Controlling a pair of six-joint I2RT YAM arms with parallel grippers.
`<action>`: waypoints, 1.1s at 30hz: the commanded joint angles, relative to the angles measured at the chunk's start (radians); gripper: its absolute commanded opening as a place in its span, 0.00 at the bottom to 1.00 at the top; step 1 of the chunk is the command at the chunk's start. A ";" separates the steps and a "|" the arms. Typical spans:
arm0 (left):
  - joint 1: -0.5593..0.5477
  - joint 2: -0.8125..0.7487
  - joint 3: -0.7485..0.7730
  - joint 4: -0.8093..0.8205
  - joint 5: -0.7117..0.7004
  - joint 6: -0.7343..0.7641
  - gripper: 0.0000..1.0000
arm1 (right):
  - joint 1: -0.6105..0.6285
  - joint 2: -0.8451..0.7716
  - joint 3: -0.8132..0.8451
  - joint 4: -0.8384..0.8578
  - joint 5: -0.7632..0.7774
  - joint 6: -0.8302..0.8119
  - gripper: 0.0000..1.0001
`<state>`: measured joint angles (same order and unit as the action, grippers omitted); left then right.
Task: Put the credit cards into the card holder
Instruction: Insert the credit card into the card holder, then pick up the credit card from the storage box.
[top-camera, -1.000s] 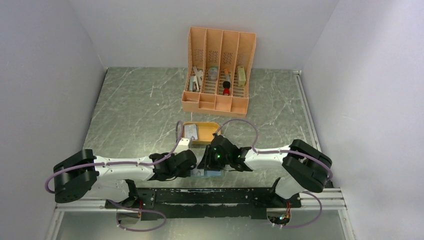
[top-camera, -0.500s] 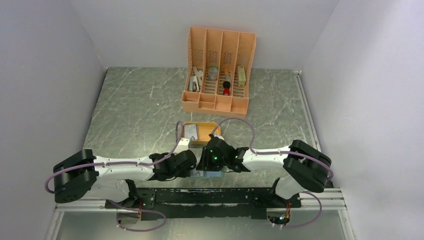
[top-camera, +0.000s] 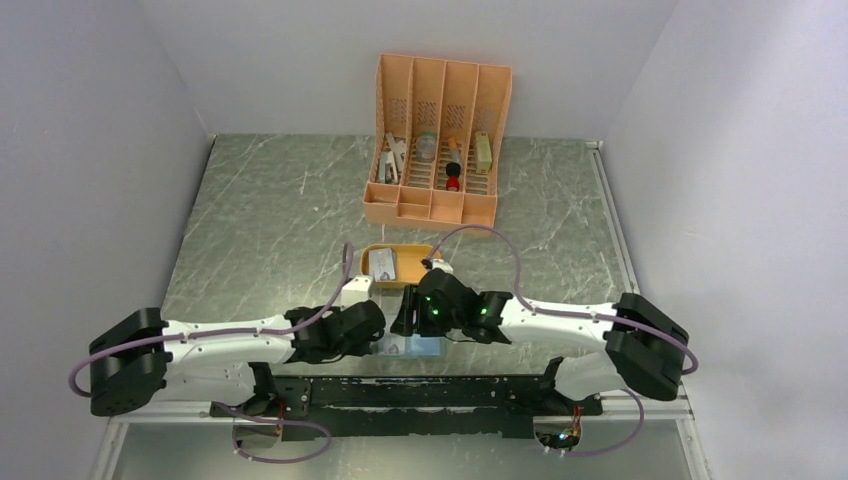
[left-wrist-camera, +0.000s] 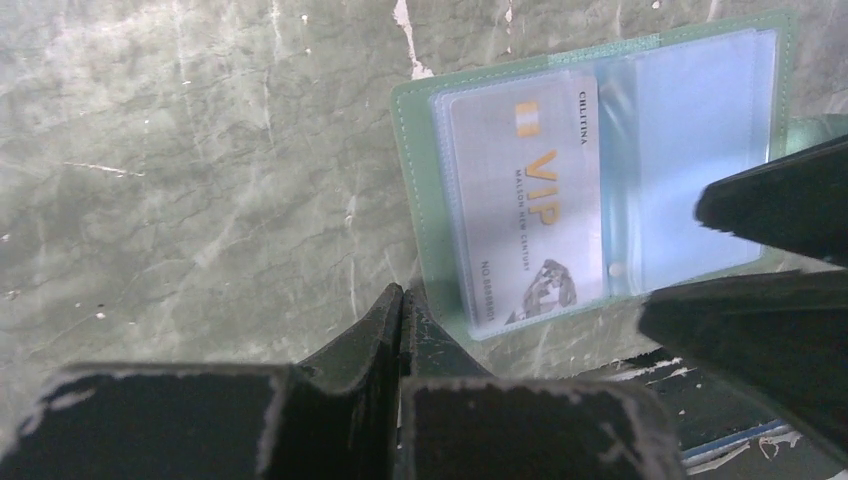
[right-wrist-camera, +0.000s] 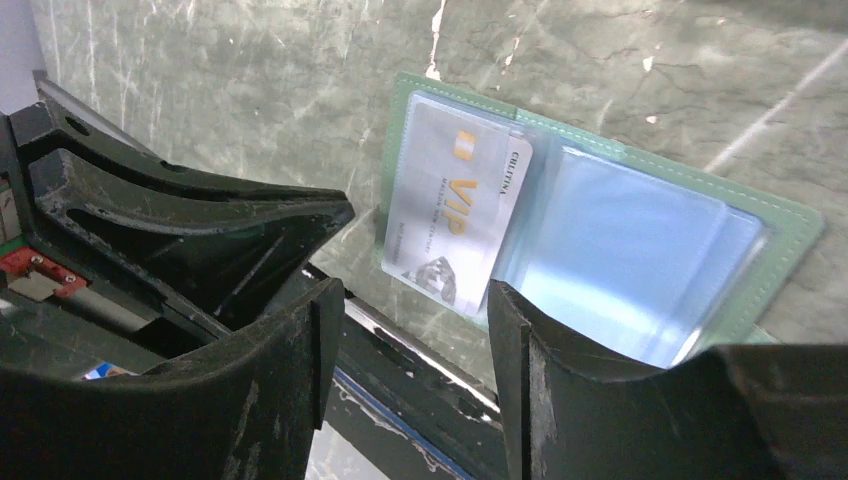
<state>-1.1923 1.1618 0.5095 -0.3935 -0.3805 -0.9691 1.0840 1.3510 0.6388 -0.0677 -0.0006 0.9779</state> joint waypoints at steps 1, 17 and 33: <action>-0.007 -0.048 0.030 -0.078 -0.040 -0.008 0.05 | -0.004 -0.071 0.018 -0.121 0.083 -0.036 0.58; -0.006 -0.460 0.071 -0.264 -0.246 -0.002 0.51 | -0.153 0.028 0.188 -0.052 0.116 -0.222 0.55; -0.005 -0.531 0.041 -0.337 -0.226 -0.056 0.50 | -0.328 0.470 0.472 -0.002 -0.137 -0.229 0.68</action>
<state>-1.1934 0.6525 0.5617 -0.7120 -0.5987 -1.0103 0.7605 1.7821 1.0729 -0.0505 -0.1169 0.7650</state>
